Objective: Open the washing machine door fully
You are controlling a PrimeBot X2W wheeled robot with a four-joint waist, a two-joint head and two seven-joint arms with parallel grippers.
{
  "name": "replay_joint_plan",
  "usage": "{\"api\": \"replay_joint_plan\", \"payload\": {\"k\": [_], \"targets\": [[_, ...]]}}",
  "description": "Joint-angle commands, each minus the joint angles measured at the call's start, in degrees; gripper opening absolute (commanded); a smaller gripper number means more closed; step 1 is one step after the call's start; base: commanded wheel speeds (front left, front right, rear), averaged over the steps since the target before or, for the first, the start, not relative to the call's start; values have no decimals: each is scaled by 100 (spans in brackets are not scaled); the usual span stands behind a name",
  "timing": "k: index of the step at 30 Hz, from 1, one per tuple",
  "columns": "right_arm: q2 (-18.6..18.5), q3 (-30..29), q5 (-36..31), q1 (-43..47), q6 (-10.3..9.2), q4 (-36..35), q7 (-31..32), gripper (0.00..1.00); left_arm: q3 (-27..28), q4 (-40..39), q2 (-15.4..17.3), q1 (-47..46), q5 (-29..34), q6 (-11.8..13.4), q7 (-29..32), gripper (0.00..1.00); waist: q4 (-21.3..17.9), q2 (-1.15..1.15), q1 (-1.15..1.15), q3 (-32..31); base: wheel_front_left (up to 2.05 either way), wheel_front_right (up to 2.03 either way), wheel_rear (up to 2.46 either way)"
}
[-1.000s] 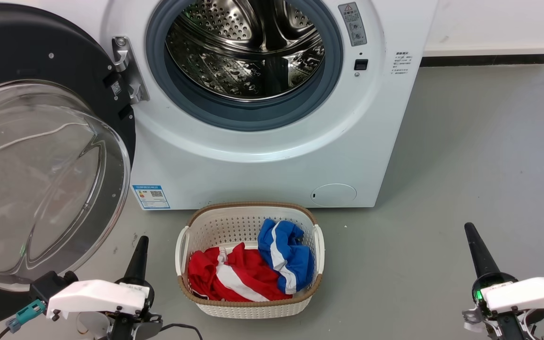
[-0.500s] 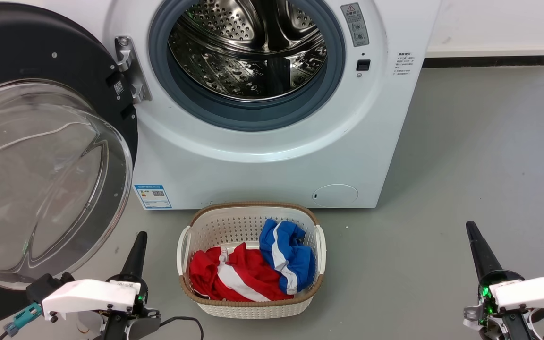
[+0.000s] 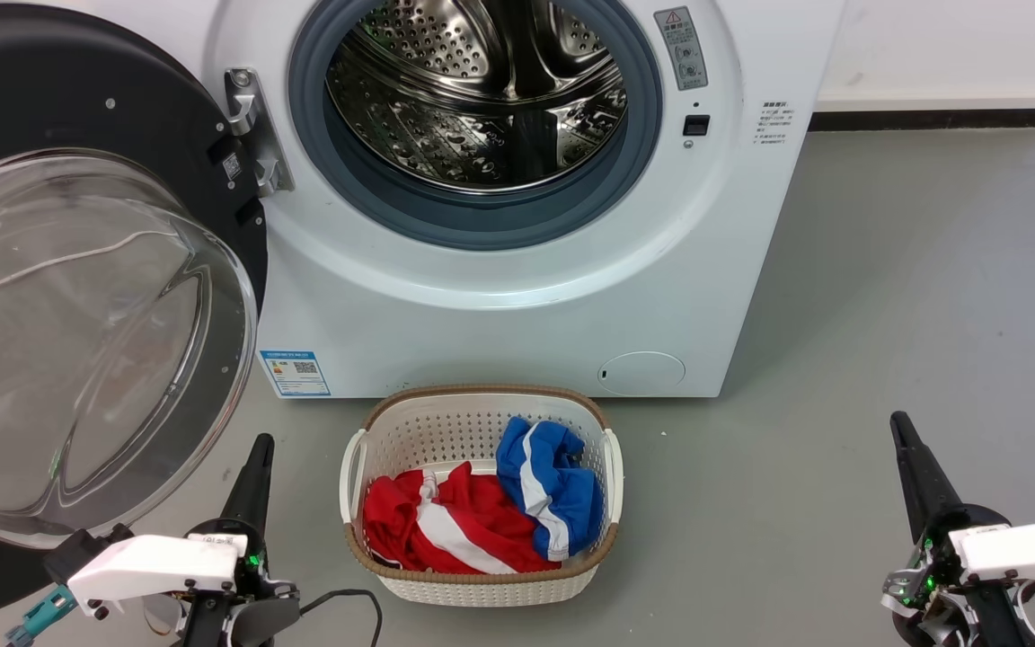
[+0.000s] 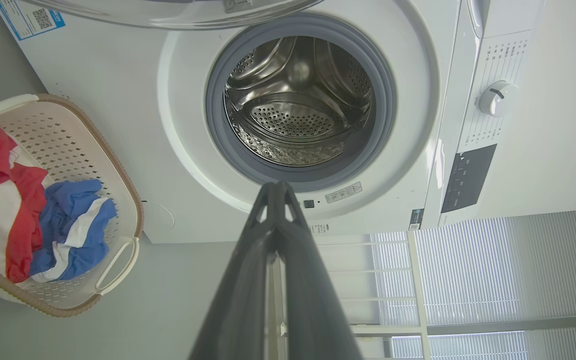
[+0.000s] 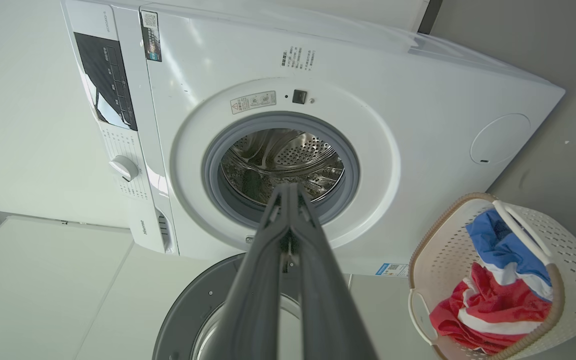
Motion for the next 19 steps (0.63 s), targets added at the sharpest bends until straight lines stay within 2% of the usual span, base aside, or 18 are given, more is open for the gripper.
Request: {"api": "replay_joint_plan", "payload": {"k": [1, 19], "targets": [[15, -16, 143, -107, 0, 2, 37, 0, 54, -38, -30, -61, -109, -59, 44, 0, 4, 0, 0, -1, 0, 0, 0], [23, -59, 908, -169, 0, 93, 138, 0, 290, -44, -166, -57, -684, -223, 239, 0, 45, 0, 0, -10, 0, 0, 0]]}}
